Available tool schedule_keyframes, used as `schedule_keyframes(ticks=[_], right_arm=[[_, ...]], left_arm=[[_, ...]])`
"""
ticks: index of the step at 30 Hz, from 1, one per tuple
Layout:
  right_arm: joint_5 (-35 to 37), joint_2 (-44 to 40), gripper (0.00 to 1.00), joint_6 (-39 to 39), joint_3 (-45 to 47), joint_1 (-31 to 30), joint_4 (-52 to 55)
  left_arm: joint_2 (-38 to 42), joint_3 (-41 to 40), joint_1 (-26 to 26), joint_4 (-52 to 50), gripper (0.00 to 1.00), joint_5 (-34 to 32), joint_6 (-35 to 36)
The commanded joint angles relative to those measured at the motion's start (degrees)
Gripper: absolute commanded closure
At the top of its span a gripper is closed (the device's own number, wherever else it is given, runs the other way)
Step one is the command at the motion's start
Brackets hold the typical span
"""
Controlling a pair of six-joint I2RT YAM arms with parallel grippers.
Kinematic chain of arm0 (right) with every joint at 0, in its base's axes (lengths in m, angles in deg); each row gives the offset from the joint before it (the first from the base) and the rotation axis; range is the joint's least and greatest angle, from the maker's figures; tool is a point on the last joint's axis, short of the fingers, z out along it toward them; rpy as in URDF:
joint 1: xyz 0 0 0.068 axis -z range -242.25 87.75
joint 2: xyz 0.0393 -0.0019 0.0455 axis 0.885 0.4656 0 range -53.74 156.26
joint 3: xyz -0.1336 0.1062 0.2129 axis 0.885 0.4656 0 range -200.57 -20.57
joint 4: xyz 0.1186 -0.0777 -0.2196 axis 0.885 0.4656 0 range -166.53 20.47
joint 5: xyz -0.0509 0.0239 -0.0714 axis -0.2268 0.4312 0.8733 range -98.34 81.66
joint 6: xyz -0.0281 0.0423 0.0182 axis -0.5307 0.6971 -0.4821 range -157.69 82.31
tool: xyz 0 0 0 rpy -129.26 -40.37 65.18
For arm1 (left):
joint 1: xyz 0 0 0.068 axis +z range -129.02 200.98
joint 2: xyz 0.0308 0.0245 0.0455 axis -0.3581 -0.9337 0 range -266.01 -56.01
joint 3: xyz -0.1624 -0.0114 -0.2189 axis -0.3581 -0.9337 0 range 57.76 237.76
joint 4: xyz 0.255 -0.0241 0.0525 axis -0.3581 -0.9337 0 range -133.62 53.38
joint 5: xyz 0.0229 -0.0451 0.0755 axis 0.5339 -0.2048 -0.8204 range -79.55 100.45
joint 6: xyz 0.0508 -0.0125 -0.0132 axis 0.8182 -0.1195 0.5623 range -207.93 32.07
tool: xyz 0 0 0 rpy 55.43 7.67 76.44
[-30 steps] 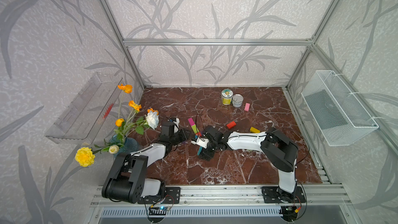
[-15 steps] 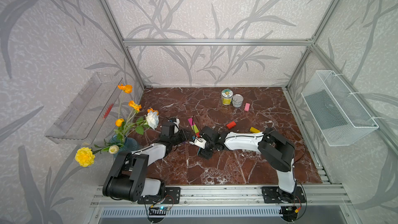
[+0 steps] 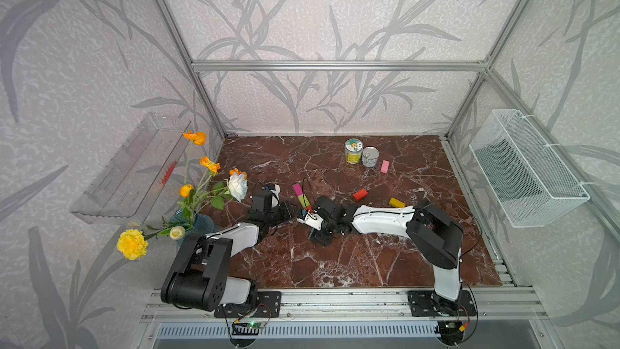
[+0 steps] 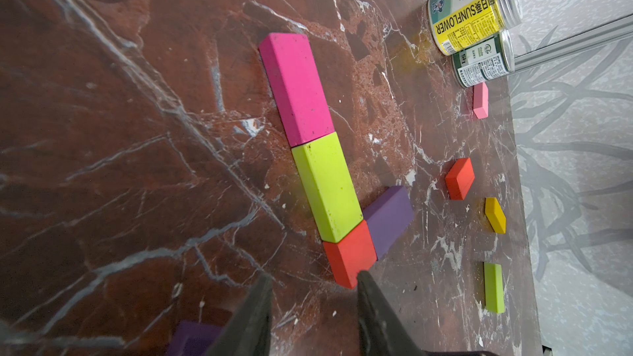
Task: Assemble the letter v with building blocks
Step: Pick up the building block from the center of the board.
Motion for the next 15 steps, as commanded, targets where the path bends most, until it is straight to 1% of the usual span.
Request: schedule_keyframes(ticks=[1, 5, 10, 15], right_arm=[[0.4, -3.7, 1.00, 2.0, 1.0, 1.6, -1.5], [1.3, -5.0, 1.00, 5.0, 1.5, 4.1, -2.5], [7.3, -5.3, 1.00, 8.5, 0.1, 6.7, -1.6], [9.8, -4.3, 1.00, 12.1, -3.1, 9.0, 1.3]], left_arm=[[-0.3, -1.0, 0.0, 1.2, 0.61, 1.0, -0.1], [-0.2, -1.1, -0.1, 1.4, 0.62, 1.0, 0.1], [-0.2, -1.0, -0.6, 1.8, 0.63, 1.2, -0.1], [-0.3, -0.9, -0.9, 1.6, 0.63, 1.0, 0.1]])
